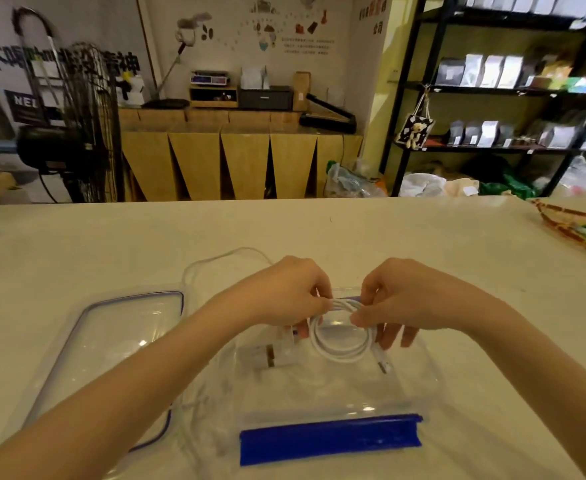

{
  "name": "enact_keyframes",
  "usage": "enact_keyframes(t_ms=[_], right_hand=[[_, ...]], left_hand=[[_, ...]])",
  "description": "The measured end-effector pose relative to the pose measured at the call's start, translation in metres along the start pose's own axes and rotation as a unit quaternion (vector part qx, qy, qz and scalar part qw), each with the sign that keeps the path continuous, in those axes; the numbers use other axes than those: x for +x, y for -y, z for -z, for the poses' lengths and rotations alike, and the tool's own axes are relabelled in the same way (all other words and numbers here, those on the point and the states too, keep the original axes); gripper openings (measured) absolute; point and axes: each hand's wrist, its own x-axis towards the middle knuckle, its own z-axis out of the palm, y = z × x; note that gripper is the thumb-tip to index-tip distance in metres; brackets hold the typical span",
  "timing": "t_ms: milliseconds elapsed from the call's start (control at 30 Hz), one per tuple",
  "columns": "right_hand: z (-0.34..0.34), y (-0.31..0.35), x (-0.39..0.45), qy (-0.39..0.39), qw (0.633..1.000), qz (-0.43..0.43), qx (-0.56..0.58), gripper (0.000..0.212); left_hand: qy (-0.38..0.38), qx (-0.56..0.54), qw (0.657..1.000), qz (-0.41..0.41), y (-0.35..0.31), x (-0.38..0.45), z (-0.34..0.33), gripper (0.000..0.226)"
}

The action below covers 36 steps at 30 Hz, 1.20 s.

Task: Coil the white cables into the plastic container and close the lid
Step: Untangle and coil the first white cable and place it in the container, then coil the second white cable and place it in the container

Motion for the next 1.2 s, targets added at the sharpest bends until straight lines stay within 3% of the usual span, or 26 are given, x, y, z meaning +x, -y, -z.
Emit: enact_keyframes(t_ms=[267, 433, 567, 700, 833, 933, 1033, 1200], right_hand=[[-0.001, 0.003, 0.011, 0.009, 0.985, -0.051, -0.163, 0.019], [-0.012, 0.007, 0.018, -0.025, 0.970, -0.055, -0.235, 0.033], [-0.022, 0.011, 0.016, -0.051, 0.969, -0.039, -0.238, 0.033], [-0.026, 0.013, 0.013, -0.055, 0.962, -0.028, -0.266, 0.008], [-0.028, 0.016, 0.011, -0.055, 0.957, -0.030, -0.283, 0.024], [-0.027, 0.015, 0.011, -0.056, 0.956, -0.022, -0.287, 0.014], [-0.023, 0.015, 0.011, -0.061, 0.958, -0.015, -0.280, 0.035], [-0.012, 0.021, 0.015, -0.066, 0.966, -0.005, -0.251, 0.019]], left_hand=[[0.047, 0.092, 0.994, 0.017, -0.009, 0.026, -0.021, 0.022], [0.042, 0.141, 0.989, 0.020, -0.014, 0.028, -0.031, 0.025], [0.037, 0.182, 0.982, 0.034, -0.017, 0.025, -0.033, 0.018], [0.024, 0.203, 0.978, 0.042, -0.018, 0.020, -0.032, 0.016], [-0.015, 0.203, 0.979, 0.022, -0.011, 0.015, -0.034, 0.033], [-0.033, 0.188, 0.982, 0.004, -0.007, 0.009, -0.035, 0.027], [-0.036, 0.164, 0.986, -0.001, -0.005, 0.003, -0.035, 0.023], [-0.058, 0.112, 0.992, -0.008, -0.007, -0.009, -0.021, 0.027]])
